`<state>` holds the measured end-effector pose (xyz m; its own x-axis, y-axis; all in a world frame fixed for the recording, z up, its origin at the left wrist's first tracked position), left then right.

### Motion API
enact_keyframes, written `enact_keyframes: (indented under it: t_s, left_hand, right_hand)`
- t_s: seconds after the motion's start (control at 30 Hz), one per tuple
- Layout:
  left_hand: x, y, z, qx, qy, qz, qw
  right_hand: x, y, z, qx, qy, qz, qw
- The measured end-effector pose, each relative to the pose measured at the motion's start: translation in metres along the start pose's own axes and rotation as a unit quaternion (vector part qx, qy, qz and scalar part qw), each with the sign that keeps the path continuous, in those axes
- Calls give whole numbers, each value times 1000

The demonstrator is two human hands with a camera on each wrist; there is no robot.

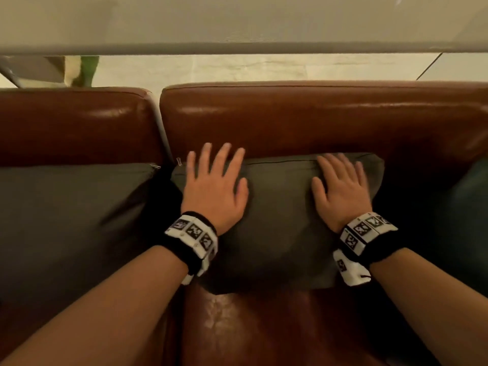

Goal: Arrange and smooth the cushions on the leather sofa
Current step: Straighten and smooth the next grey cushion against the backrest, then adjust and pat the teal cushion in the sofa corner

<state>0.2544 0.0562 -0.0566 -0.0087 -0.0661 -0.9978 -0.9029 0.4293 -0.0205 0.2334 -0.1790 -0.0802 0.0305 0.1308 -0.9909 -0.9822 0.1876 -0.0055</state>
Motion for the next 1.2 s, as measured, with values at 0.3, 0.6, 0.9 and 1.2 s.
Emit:
enact_keyframes:
  t_s: [0.3,0.6,0.9,1.2]
  left_hand:
    - [42,-25,-2,45,2,75,996]
    - [14,-19,-10,37,71,103,991]
    - [-39,23,-223,364,104,78,922]
    - [-17,18,-514,535,119,84,832]
  right_hand:
    - [14,-36,-59,72,68,136,986]
    - [-83,84,-90,100,-41,77,991]
    - [-120,294,-196,372,-108,-149,910]
    - [-80,239,-291,406,-60,-35,911]
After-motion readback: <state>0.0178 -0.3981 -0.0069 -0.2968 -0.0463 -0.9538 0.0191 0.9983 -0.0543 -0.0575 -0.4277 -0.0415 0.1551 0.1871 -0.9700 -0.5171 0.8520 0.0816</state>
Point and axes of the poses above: each hand's wrist, its own y-axis away from the middle knuckle, its own x-axis out of the palm, z = x × y, the point moved 9 cm from there along -y, towards the middle knuckle, and after that the axes turned 7 degrees about x, right-handed, at the moved point
